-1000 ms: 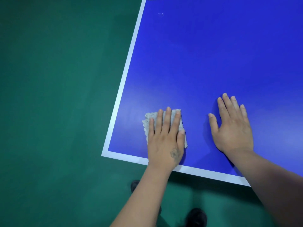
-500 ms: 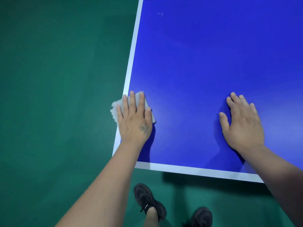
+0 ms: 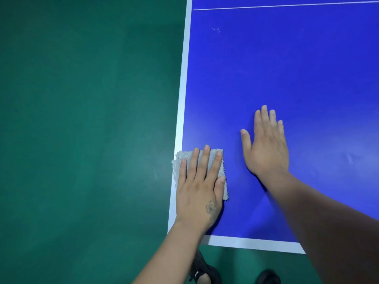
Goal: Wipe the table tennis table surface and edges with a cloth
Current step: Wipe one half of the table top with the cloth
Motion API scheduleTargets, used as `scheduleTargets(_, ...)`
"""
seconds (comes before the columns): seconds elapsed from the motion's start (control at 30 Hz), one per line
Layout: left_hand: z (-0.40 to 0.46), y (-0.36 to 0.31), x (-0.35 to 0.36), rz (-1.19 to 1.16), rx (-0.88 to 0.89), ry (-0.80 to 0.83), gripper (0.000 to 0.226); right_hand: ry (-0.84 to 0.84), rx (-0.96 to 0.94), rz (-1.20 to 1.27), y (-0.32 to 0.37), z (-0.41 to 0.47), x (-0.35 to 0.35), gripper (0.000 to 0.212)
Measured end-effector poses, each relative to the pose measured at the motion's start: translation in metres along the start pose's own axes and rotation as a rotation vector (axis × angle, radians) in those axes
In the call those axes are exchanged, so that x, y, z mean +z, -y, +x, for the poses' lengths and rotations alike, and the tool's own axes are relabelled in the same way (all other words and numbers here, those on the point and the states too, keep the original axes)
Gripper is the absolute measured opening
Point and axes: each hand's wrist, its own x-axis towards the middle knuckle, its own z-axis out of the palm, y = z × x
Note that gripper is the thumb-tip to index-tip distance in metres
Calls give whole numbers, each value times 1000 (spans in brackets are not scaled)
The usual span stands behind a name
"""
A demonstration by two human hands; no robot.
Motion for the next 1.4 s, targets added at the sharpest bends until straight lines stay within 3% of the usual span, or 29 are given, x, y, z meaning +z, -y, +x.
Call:
scheduleTargets(0.33,114,7,7,-26,-109,-51,62,-44,27,33,0,0,-1,68)
scheduleTargets(0.67,78,-12,0,-41,153,34,60,-80,14,93,-1,3,2,68)
scheduleTargets(0.87,80,17,-5,-3,20,-6,61,-69,12,83,-3,3,2,69)
scheduleTargets(1.13,191,18,5,16,-162,-57,63,-39,17,100,-3,5,1,69)
scheduleTargets(1.4,187,-16,6,2,94,-1,61,1,13,125,-4,6,0,71)
